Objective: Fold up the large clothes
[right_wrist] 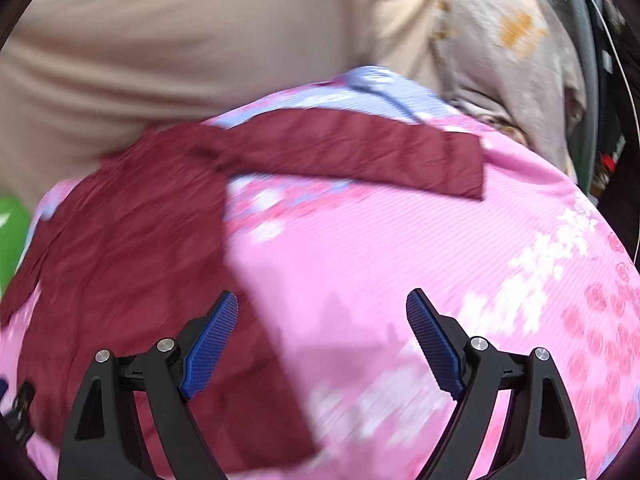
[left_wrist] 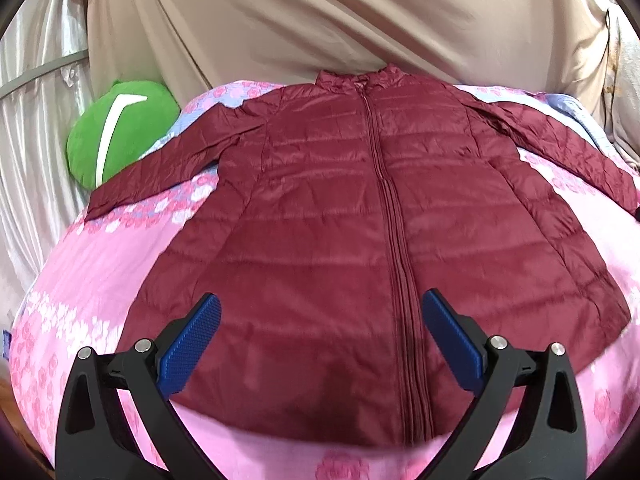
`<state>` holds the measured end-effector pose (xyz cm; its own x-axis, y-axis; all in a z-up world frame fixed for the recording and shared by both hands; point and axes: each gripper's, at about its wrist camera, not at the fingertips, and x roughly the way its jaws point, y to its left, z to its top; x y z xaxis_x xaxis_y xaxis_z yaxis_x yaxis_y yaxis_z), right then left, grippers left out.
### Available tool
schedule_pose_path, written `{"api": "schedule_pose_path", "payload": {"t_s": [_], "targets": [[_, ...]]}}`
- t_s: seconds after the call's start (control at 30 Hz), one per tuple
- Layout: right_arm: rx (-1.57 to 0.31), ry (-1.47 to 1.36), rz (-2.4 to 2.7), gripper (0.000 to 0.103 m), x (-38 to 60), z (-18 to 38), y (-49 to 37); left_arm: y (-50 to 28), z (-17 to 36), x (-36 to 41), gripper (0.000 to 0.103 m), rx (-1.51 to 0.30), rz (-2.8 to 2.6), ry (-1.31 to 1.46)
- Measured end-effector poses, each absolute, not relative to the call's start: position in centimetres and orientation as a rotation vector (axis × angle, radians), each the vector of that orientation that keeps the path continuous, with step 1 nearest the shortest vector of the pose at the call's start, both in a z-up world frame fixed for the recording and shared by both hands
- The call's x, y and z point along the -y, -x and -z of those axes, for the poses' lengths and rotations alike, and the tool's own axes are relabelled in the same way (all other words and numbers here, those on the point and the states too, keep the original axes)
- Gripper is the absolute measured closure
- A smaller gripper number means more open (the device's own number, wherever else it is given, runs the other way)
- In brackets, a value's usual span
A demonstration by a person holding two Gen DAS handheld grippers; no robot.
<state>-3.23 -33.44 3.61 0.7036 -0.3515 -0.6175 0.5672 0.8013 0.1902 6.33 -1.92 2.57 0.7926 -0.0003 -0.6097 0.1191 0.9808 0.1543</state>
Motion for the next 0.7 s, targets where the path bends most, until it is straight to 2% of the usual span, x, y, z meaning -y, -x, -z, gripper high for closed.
{"api": "schedule_pose_path", "payload": {"t_s": [0.27, 0.47, 0.53, 0.63, 0.67, 0.7], "targets": [[-0.536, -0.599, 0.728, 0.018, 48.9, -2.3, 1.5, -11.2, -2.6, 2.3, 0.005, -0.655, 0.044, -0.200], [-0.587, -0.627, 0.827, 0.020, 55.7, -0.1, -0.8, -14.7, -2.5, 2.5, 0.005, -0.676, 0.022, -0.187], [-0.600, -0.637, 0.815, 0.029, 56.8, 0.4, -1.6, -15.7, -2.4, 2.5, 0.005, -0.698, 0.025, -0.179], [-0.629, -0.696, 0.777, 0.074, 58.0, 1.1, -3.2, -17.1, -1.9, 2.2, 0.005, -0.724, 0.040, -0.176], [-0.623, -0.715, 0.773, 0.082, 58.3, 1.1, -3.8, -17.3, -1.8, 2.0, 0.005, -0.728, 0.044, -0.176], [-0.613, -0.724, 0.770, 0.096, 58.4, 1.0, -4.2, -17.6, -1.7, 1.9, 0.005, -0.729, 0.049, -0.177]]}}
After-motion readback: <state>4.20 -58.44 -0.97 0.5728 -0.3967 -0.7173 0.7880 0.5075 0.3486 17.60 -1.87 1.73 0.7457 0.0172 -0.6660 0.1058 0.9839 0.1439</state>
